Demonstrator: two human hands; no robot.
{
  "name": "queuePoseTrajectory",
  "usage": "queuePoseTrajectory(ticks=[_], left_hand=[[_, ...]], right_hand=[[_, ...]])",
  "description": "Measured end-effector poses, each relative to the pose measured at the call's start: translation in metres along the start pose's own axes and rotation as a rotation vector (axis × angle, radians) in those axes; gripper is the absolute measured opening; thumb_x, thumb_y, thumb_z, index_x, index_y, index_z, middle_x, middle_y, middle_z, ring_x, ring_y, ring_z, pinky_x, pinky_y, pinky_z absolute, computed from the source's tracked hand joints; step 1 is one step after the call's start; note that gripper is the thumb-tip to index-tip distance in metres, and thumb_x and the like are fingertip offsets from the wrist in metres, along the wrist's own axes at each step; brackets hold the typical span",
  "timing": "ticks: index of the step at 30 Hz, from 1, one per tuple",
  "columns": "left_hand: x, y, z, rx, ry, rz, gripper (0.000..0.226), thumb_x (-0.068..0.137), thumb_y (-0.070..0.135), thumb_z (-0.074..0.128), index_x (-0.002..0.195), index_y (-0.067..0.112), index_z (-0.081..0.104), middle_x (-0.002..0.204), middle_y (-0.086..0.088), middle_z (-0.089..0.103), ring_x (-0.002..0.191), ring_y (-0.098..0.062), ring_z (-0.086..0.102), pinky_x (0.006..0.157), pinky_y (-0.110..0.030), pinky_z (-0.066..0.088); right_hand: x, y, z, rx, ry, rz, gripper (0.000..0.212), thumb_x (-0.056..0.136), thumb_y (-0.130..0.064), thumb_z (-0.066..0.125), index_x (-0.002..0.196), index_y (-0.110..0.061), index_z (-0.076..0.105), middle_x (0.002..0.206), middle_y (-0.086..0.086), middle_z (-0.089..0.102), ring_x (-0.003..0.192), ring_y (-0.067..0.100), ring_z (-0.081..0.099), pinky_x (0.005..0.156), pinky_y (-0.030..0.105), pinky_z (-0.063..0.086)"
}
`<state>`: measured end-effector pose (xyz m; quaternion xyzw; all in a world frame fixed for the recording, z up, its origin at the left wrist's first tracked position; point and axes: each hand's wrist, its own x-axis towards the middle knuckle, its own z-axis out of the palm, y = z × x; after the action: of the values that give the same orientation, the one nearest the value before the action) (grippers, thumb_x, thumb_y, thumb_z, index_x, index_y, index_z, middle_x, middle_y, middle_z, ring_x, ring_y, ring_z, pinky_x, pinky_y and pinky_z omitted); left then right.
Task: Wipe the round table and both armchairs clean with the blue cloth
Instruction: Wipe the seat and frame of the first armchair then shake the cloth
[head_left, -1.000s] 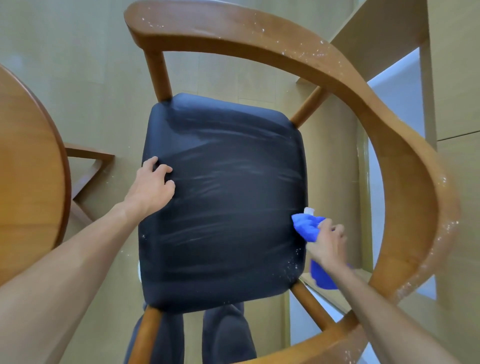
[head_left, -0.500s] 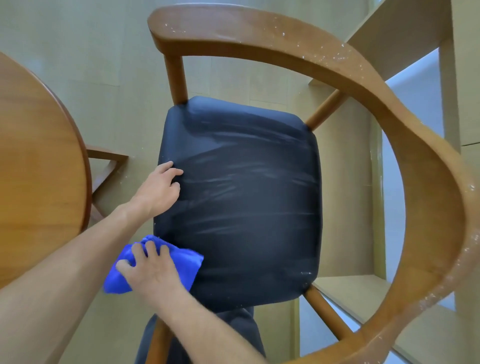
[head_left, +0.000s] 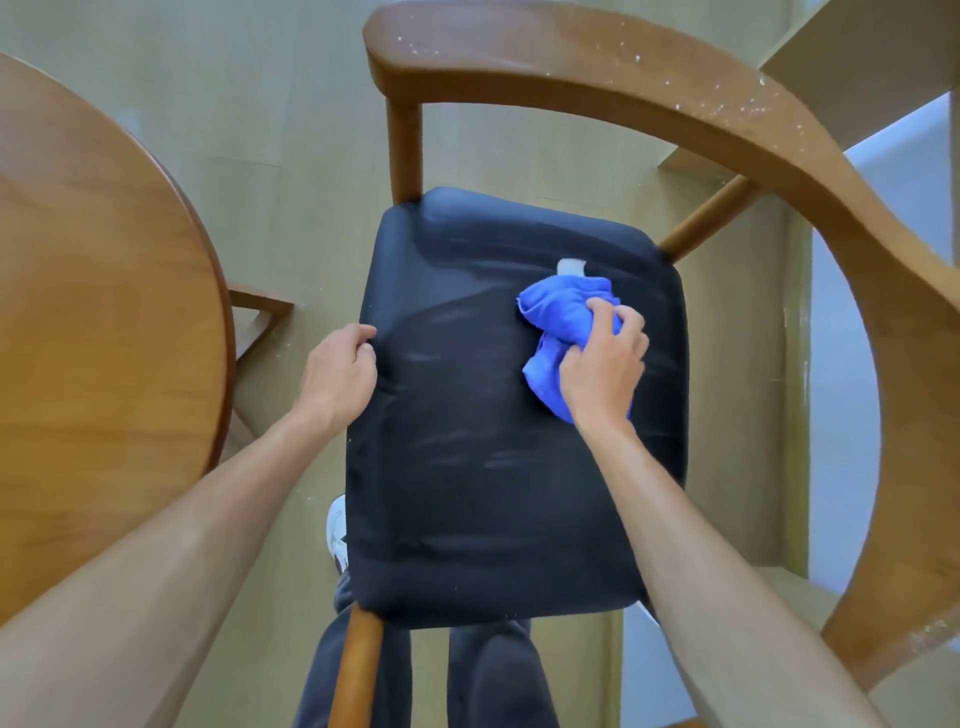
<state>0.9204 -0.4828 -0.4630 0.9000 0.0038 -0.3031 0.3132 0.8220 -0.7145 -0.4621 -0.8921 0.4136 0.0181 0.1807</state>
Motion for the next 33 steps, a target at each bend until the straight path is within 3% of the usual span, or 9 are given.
queuePoseTrajectory(ticks=[4, 8, 10, 13, 16, 20, 24, 28, 33], left_hand=[[-0.002, 0.005, 0.005, 0.01, 0.018, 0.004, 0.034, 0.095, 0.012, 0.04, 0.125, 0.013, 0.056, 0.126, -0.007, 0.056, 0.116, -0.024, 0.051, 0.096, -0.03, 0.037], [-0.007, 0.019, 0.012, -0.022, -0.094, -0.007, 0.03, 0.089, 0.009, 0.041, 0.113, 0.018, 0.058, 0.11, 0.002, 0.061, 0.097, -0.016, 0.054, 0.08, -0.024, 0.037], [-0.01, 0.027, 0.017, -0.042, -0.185, -0.01, 0.029, 0.087, 0.009, 0.042, 0.108, 0.021, 0.058, 0.102, 0.005, 0.064, 0.094, -0.015, 0.055, 0.075, -0.021, 0.038], [-0.016, 0.036, 0.022, -0.016, -0.284, 0.004, 0.029, 0.085, 0.009, 0.043, 0.105, 0.025, 0.057, 0.096, 0.006, 0.065, 0.091, -0.014, 0.055, 0.066, -0.016, 0.037], [-0.021, 0.041, 0.023, 0.028, -0.306, 0.017, 0.032, 0.084, 0.008, 0.044, 0.108, 0.021, 0.059, 0.11, -0.001, 0.061, 0.098, -0.019, 0.056, 0.079, -0.027, 0.044], [-0.021, 0.043, 0.019, 0.128, -0.262, 0.019, 0.037, 0.086, 0.008, 0.043, 0.119, 0.017, 0.057, 0.127, -0.005, 0.048, 0.114, -0.022, 0.048, 0.096, -0.037, 0.043], [-0.021, 0.046, 0.016, 0.173, -0.248, 0.035, 0.043, 0.087, 0.008, 0.042, 0.128, 0.017, 0.051, 0.134, -0.004, 0.044, 0.123, -0.021, 0.043, 0.101, -0.04, 0.041], [-0.024, 0.053, 0.015, 0.17, -0.23, 0.077, 0.047, 0.087, 0.008, 0.044, 0.132, 0.016, 0.047, 0.137, -0.002, 0.043, 0.125, -0.019, 0.042, 0.101, -0.036, 0.04], [-0.036, 0.078, 0.008, 0.091, -0.199, 0.249, 0.058, 0.081, 0.004, 0.049, 0.137, 0.021, 0.042, 0.14, 0.004, 0.042, 0.13, -0.014, 0.036, 0.101, -0.028, 0.036]], right_hand=[[-0.041, -0.003, 0.004, 0.364, -0.274, -0.159, 0.051, 0.078, -0.005, 0.056, 0.127, -0.019, 0.053, 0.131, 0.001, 0.042, 0.115, 0.021, 0.048, 0.093, 0.029, 0.04], [-0.062, -0.015, 0.003, 0.589, -0.459, 0.032, 0.056, 0.071, -0.024, 0.062, 0.124, -0.033, 0.047, 0.122, -0.017, 0.042, 0.097, -0.013, 0.051, 0.076, 0.012, 0.04], [-0.062, -0.016, 0.0, 0.522, -0.461, 0.06, 0.053, 0.069, -0.028, 0.061, 0.12, -0.031, 0.048, 0.114, -0.014, 0.053, 0.096, -0.003, 0.055, 0.073, 0.019, 0.045], [-0.058, -0.013, -0.006, 0.31, -0.608, 0.115, 0.082, 0.072, -0.038, 0.067, 0.143, -0.028, 0.028, 0.129, -0.002, 0.048, 0.118, 0.022, 0.046, 0.093, 0.039, 0.045], [-0.057, -0.01, -0.016, 0.378, -0.703, 0.174, 0.087, 0.075, -0.046, 0.067, 0.147, -0.037, 0.019, 0.137, -0.003, 0.038, 0.12, 0.02, 0.043, 0.097, 0.038, 0.041], [-0.062, 0.0, -0.021, 0.528, -0.661, 0.439, 0.082, 0.075, -0.035, 0.072, 0.144, -0.021, 0.03, 0.127, -0.001, 0.053, 0.104, 0.016, 0.056, 0.077, 0.028, 0.044], [-0.069, 0.007, -0.025, 0.604, -0.756, 0.556, 0.043, 0.072, -0.027, 0.078, 0.107, -0.01, 0.06, 0.104, 0.002, 0.069, 0.087, 0.017, 0.066, 0.063, 0.025, 0.049], [-0.073, 0.009, -0.037, 0.654, -0.699, 0.483, 0.026, 0.073, -0.007, 0.073, 0.092, -0.016, 0.058, 0.094, 0.0, 0.067, 0.081, 0.013, 0.065, 0.066, 0.026, 0.052], [-0.082, -0.004, -0.061, 0.331, -0.506, 0.018, 0.025, 0.072, -0.002, 0.056, 0.075, -0.02, 0.04, 0.084, -0.004, 0.048, 0.074, 0.015, 0.045, 0.071, 0.028, 0.035]])
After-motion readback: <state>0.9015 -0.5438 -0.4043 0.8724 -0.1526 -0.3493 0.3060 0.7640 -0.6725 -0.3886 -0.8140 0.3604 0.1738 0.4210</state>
